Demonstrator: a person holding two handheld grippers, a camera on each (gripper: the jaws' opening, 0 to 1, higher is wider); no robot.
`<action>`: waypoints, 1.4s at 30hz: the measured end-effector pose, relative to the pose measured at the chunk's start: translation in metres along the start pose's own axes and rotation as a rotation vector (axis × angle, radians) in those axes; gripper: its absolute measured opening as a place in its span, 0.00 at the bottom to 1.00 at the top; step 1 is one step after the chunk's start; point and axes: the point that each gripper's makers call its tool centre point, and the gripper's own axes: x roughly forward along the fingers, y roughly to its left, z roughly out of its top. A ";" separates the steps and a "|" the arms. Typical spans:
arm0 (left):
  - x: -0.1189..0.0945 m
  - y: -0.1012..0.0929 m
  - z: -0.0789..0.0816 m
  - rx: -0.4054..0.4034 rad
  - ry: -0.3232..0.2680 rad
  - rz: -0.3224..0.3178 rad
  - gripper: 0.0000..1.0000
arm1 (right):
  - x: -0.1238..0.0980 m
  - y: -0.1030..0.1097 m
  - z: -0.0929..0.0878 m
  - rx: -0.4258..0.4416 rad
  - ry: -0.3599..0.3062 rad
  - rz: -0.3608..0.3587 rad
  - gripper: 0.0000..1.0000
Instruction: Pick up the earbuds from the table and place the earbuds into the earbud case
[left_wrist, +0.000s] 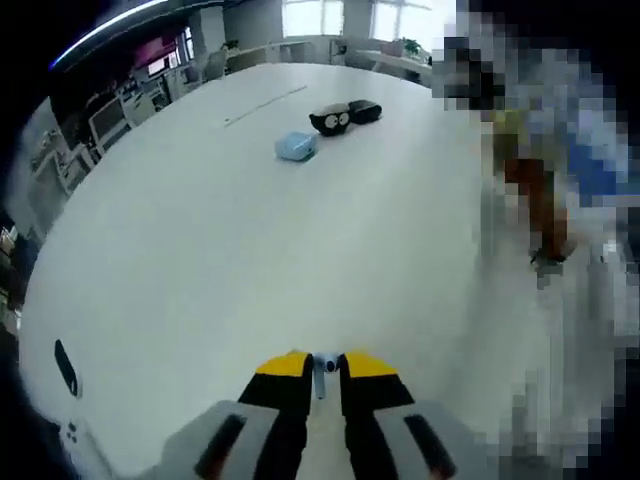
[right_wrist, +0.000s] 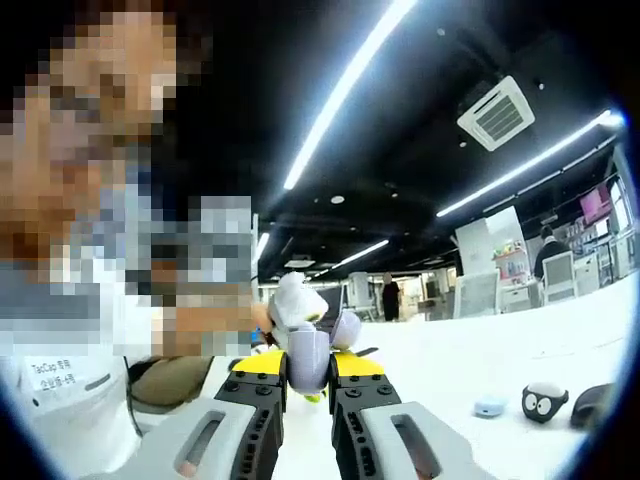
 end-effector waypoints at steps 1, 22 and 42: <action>-0.003 -0.003 0.006 -0.014 -0.028 -0.009 0.13 | 0.000 -0.001 0.000 0.002 0.000 -0.003 0.15; -0.095 -0.110 0.167 -0.084 -1.003 -0.419 0.13 | 0.002 -0.015 0.003 0.089 -0.083 -0.083 0.15; -0.058 -0.141 0.175 -0.056 -1.010 -0.485 0.13 | 0.010 -0.008 -0.002 0.071 -0.051 -0.097 0.15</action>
